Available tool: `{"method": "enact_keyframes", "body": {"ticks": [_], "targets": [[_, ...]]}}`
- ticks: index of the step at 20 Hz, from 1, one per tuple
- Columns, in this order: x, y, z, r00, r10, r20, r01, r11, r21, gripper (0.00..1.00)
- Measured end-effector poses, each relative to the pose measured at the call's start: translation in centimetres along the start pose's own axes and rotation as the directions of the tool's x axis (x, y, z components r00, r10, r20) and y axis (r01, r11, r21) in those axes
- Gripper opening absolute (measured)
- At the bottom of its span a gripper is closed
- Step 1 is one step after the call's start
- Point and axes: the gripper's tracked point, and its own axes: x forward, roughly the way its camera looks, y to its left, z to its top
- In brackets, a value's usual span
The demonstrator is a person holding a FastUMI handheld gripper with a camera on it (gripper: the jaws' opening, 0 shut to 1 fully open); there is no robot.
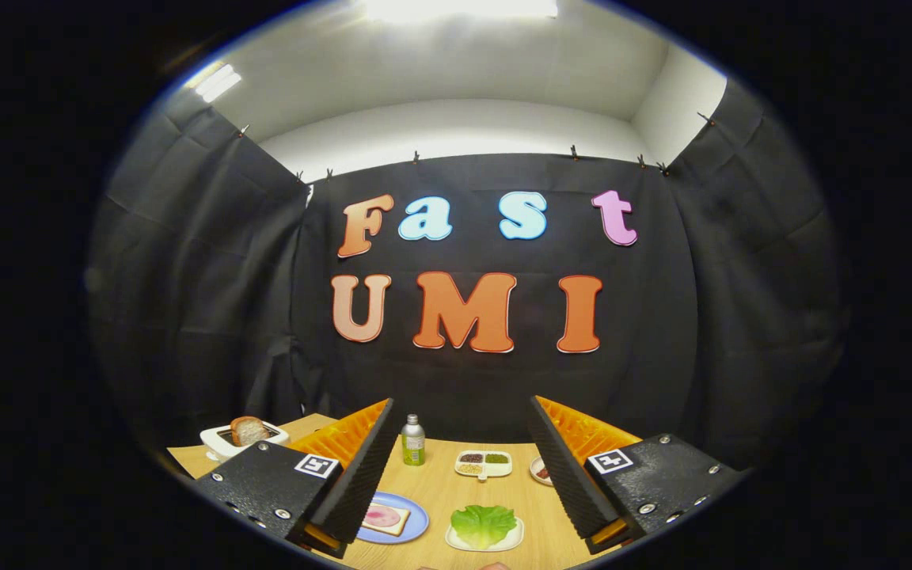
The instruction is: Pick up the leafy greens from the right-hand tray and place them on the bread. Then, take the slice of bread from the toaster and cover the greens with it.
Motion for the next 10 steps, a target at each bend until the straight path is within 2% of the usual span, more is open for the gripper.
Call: {"method": "enact_keyframes", "body": {"ticks": [3, 10], "targets": [[-0.1, -0.2, 0.9, 1.0, -0.004, 0.011, 0.004, 1.0, 0.006, 0.98], [-0.4, 1.9, 1.4, 0.998, 0.057, 0.016, -0.057, 0.998, 0.011, 0.98]]}}
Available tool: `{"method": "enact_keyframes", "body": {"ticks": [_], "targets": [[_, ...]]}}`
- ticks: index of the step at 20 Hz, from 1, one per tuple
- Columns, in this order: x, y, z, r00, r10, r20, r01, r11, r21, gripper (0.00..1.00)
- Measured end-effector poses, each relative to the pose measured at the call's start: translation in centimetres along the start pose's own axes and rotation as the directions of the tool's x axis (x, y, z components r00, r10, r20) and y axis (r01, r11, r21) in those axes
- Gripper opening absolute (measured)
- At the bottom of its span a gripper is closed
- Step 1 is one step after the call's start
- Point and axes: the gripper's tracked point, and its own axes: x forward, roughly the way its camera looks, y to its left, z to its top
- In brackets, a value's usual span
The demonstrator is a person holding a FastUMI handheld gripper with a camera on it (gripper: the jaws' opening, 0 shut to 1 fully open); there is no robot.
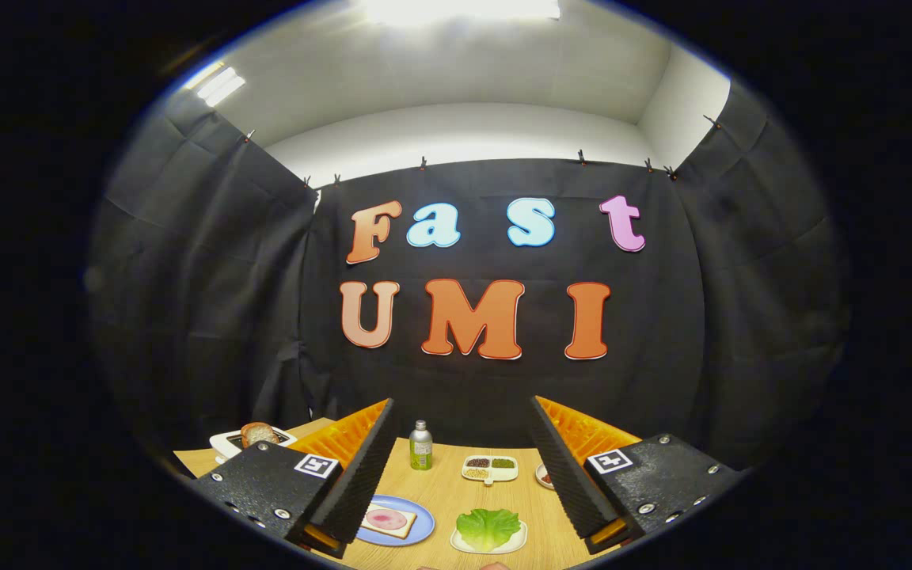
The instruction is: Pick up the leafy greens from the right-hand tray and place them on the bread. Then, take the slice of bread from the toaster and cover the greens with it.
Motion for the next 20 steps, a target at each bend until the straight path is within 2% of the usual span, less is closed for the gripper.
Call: {"method": "enact_keyframes", "body": {"ticks": [3, 7, 13, 15, 17, 19, 20], "targets": [[0.3, 0.4, -0.1, 1.0, 0.014, -0.003, -0.014, 1.0, -0.016, 0.98], [1.7, -0.5, -1.4, 1.0, -0.009, -0.025, 0.008, 0.999, -0.048, 0.98], [4.7, -0.9, -7.7, 0.979, -0.011, -0.206, 0.007, 1.0, -0.021, 0.99], [5.8, -1.0, -10.8, 0.956, -0.004, -0.292, -0.001, 1.0, -0.015, 0.98], [6.7, -0.5, -13.7, 0.919, 0.029, -0.392, -0.021, 0.999, 0.024, 0.98], [7.3, 0.0, -16.5, 0.862, 0.072, -0.501, -0.029, 0.995, 0.095, 0.98], [7.3, 0.1, -18.3, 0.821, 0.087, -0.564, -0.022, 0.992, 0.121, 0.98]]}}
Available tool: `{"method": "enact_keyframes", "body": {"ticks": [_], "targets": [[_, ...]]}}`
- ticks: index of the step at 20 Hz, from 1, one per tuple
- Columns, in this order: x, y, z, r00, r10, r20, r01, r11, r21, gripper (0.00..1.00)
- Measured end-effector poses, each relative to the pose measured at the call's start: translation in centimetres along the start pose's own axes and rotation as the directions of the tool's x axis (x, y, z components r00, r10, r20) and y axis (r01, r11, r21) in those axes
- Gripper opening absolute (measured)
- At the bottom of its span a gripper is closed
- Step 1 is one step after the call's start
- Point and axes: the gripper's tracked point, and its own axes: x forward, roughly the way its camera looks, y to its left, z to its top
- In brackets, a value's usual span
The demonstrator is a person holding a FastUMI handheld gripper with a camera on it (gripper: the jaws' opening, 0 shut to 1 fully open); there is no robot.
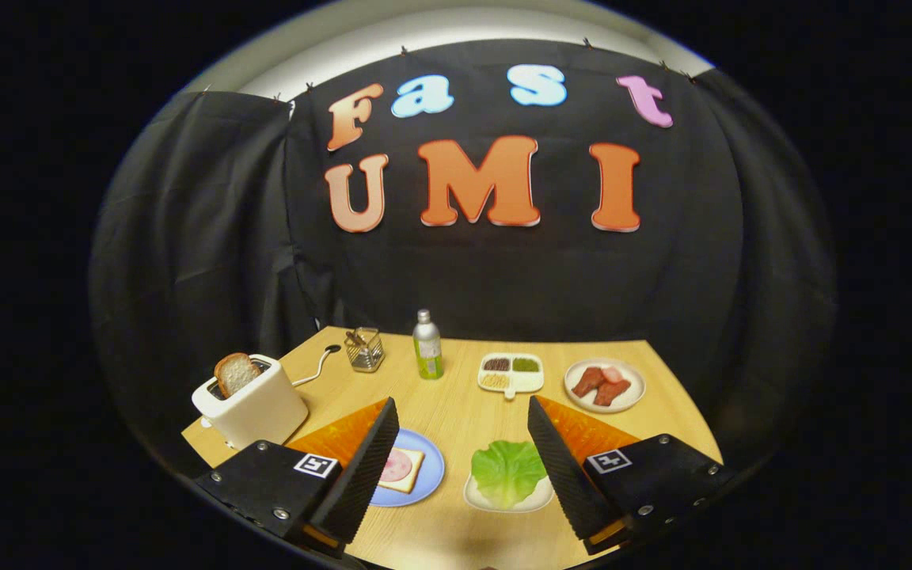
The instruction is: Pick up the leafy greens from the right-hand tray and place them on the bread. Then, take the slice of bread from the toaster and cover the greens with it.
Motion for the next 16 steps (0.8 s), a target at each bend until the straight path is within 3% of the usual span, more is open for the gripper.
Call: {"method": "enact_keyframes", "body": {"ticks": [2, 5, 13, 16], "targets": [[2.1, -0.5, -3.1, 0.988, 0.005, -0.155, 0.005, 0.998, 0.062, 0.98], [4.6, -1.2, -5.9, 0.961, 0.015, -0.276, 0.02, 0.992, 0.124, 0.98], [10.0, -5.3, -12.5, 0.873, -0.071, -0.483, 0.115, 0.991, 0.063, 0.92], [10.9, -5.5, -14.2, 0.84, -0.079, -0.537, 0.118, 0.992, 0.037, 0.91]]}}
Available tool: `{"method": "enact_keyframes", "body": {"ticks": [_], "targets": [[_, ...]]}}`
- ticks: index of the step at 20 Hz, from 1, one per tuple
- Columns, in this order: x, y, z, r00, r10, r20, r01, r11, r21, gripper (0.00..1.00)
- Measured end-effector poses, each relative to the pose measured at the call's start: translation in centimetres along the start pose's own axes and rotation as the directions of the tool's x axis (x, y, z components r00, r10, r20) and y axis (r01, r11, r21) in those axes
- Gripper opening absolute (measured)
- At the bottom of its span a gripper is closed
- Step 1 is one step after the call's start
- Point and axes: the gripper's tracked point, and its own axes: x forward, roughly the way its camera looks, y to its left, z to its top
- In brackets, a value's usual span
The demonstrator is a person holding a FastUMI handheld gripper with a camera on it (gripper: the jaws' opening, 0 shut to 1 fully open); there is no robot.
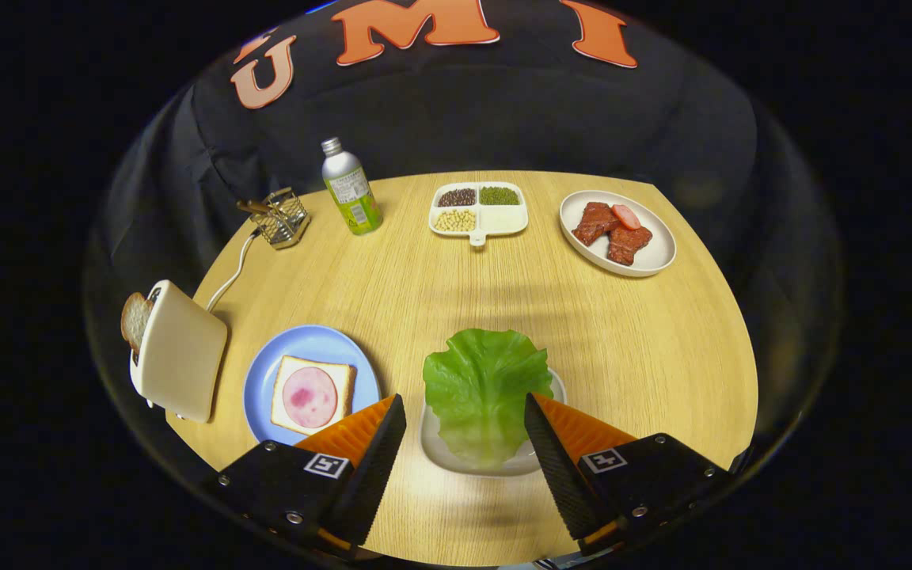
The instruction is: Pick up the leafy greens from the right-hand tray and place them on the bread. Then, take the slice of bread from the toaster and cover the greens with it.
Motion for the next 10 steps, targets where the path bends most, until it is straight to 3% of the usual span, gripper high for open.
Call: {"method": "enact_keyframes", "body": {"ticks": [5, 10], "targets": [[2.6, 0.1, -1.3, 0.995, -0.001, -0.097, 0.001, 1.0, 0.001, 0.91], [5.4, -1.2, -2.5, 0.984, -0.053, -0.168, 0.049, 0.998, -0.026, 0.88]]}}
